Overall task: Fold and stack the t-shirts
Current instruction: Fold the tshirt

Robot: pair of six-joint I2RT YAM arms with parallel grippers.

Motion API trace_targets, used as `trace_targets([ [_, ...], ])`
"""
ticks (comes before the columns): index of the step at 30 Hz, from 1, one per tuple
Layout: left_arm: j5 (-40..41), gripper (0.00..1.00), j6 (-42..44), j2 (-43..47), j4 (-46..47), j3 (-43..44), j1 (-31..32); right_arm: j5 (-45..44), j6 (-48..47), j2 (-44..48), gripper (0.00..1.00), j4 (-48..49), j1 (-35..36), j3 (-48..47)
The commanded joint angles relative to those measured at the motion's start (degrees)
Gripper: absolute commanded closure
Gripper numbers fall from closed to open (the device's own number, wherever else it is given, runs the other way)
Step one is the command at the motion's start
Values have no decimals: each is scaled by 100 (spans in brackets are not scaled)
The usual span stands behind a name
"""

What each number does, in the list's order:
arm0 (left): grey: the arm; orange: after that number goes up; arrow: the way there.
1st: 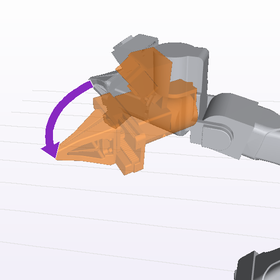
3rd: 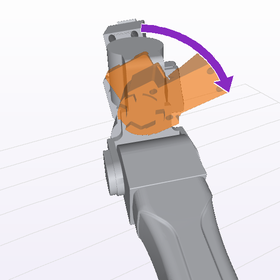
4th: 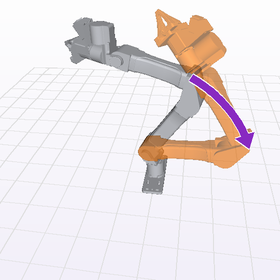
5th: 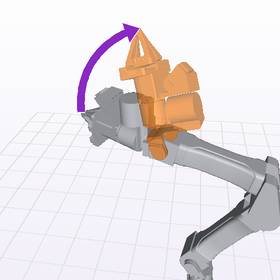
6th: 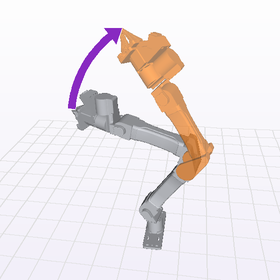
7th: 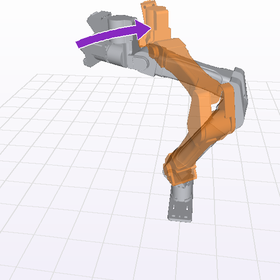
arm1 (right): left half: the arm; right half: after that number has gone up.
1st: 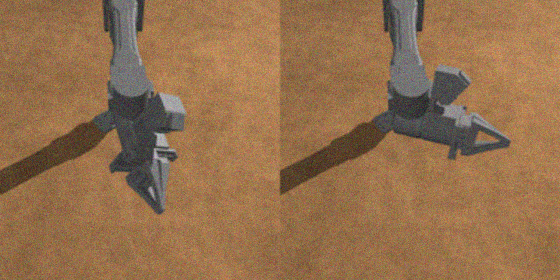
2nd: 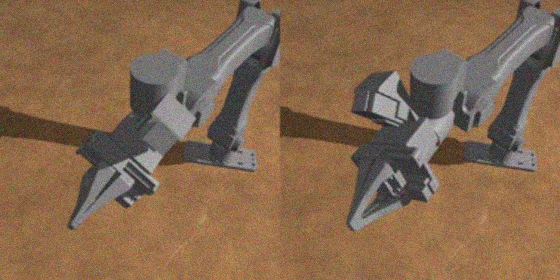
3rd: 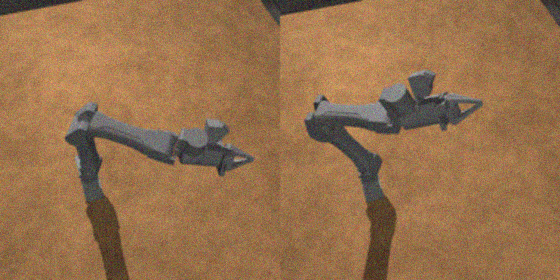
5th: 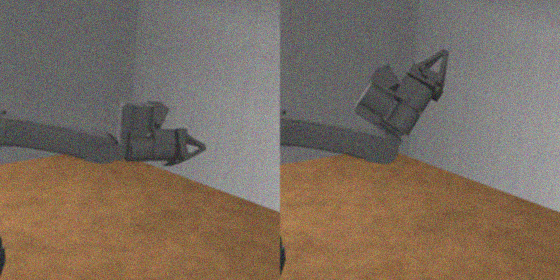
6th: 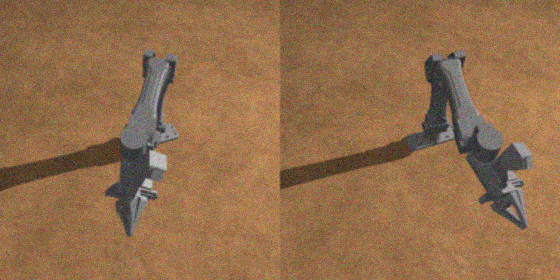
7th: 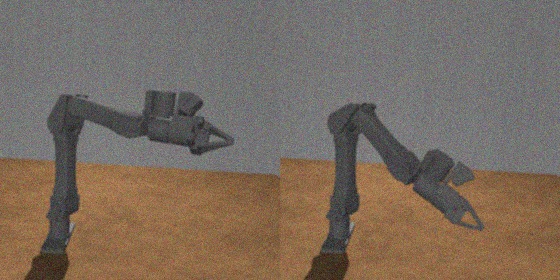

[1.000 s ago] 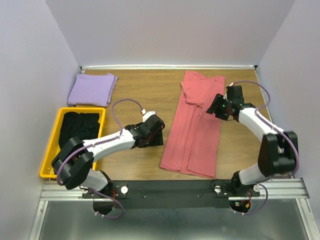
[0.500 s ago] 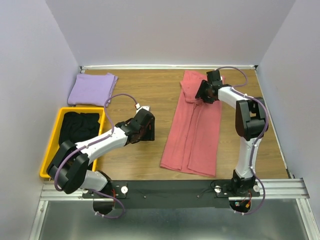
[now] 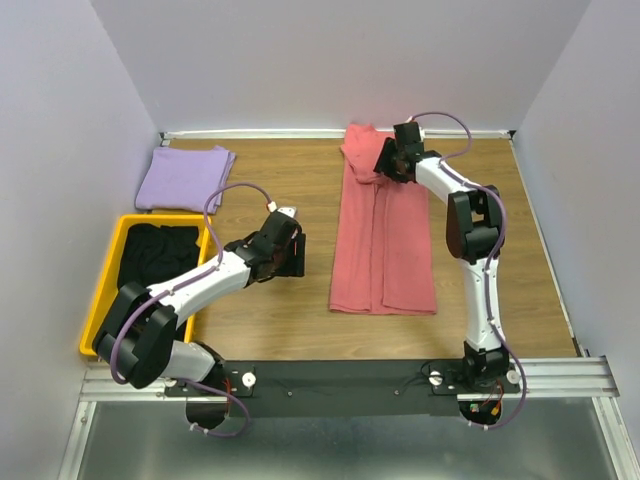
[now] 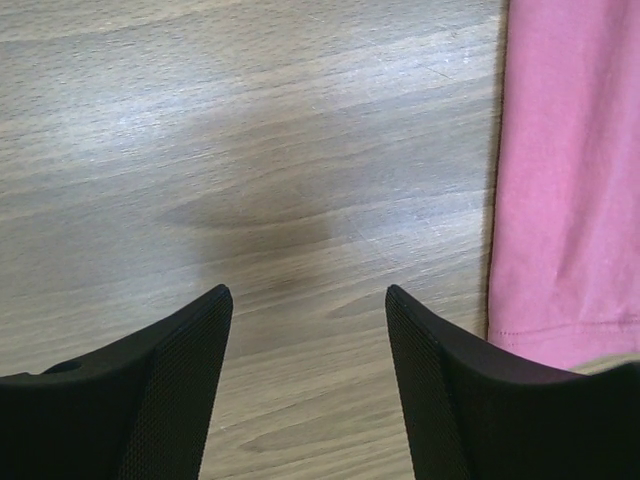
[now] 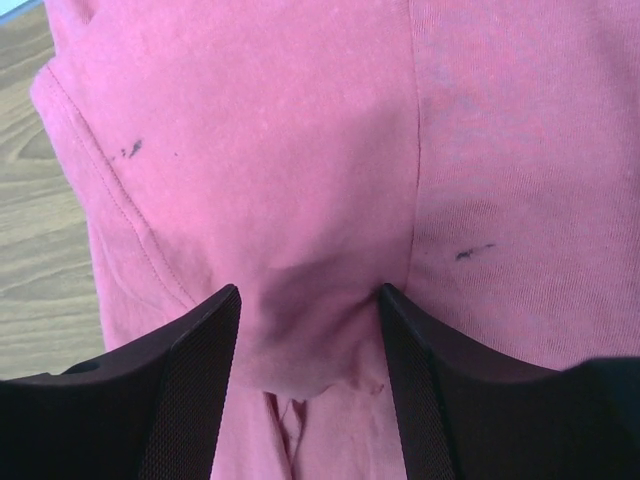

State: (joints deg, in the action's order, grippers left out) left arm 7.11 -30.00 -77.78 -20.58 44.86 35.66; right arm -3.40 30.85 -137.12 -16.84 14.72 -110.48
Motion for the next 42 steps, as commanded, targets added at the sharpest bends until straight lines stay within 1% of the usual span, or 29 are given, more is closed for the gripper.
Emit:
trace_targets([
  [1,-272,27,64,17,124,14,-24,112,-53,351,31,-355,92,95],
  [2,-289,26,38,34,124,23,-15,77,-96,849,30,-355,101,279],
  [3,-333,26,21,43,116,31,-6,33,-132,1106,29,-364,101,481],
  [4,-342,25,-14,61,98,31,2,-72,-175,1430,27,-364,92,1040],
  [5,-386,25,-128,78,80,23,20,-152,-237,2017,26,-416,92,1341],
  [6,-404,24,-181,105,63,14,72,-318,-246,2379,25,-469,92,1649],
  [7,-421,24,-243,157,54,-4,116,-389,-255,2696,25,-539,101,2383],
  [8,-421,23,-304,192,54,-30,160,-451,-229,2986,25,-627,92,2712],
  [9,-395,23,-374,228,28,-74,222,-469,-185,3346,25,-845,92,3107],
  [10,-386,23,-523,254,19,-100,283,-477,-141,3898,25,-986,92,3424],
  [11,-378,22,-585,289,10,-118,414,-478,-97,4182,25,-1171,92,3706],
  [12,-377,22,-647,298,1,-161,485,-469,-62,4446,25,-1529,92,4318],
  [13,-377,22,-717,298,1,-171,573,-382,-36,4683,25,-1689,92,4585],
  [14,-360,22,-831,263,-25,-171,739,-320,17,5208,25,-1856,92,4892],
  [15,-316,21,-884,220,-51,-171,802,-232,52,5448,25,-2162,101,5382],
  [16,-316,21,-998,193,-69,-171,863,-101,79,5937,25,-2322,110,5648],
  [17,-307,21,-1034,106,-87,-162,951,-21,149,6134,25,-2472,93,5860],
  [18,-298,21,-1078,70,-104,-153,1082,127,201,6379,26,-2725,101,6288],
  [19,-281,21,-1174,-17,-104,-136,1162,225,324,6747,26,-2824,101,6484],
  [20,-272,21,-1175,-62,-113,-118,1232,313,325,6751,27,-2868,110,6660],
  [21,-255,21,-1271,-97,-104,-118,1311,470,447,7082,28,-2921,101,6862],
  [23,-254,21,-1333,-228,-113,-57,1470,542,544,7304,31,-3027,101,7232],
  [26,-149,21,-1438,-343,-139,23,1584,533,667,7550,35,-3071,110,7400],
  [29,-17,21,-1474,-466,-174,128,1637,428,703,7507,39,-3071,110,7409],
  [33,44,21,-1474,-703,-192,251,1725,375,764,7358,39,-3027,110,7418],
  [35,97,21,-1500,-774,-201,286,1769,200,834,7322,39,-3027,110,7435],
  [42,158,21,-1456,-853,-192,374,1795,-90,1081,6998,39,-2922,110,7497],
])
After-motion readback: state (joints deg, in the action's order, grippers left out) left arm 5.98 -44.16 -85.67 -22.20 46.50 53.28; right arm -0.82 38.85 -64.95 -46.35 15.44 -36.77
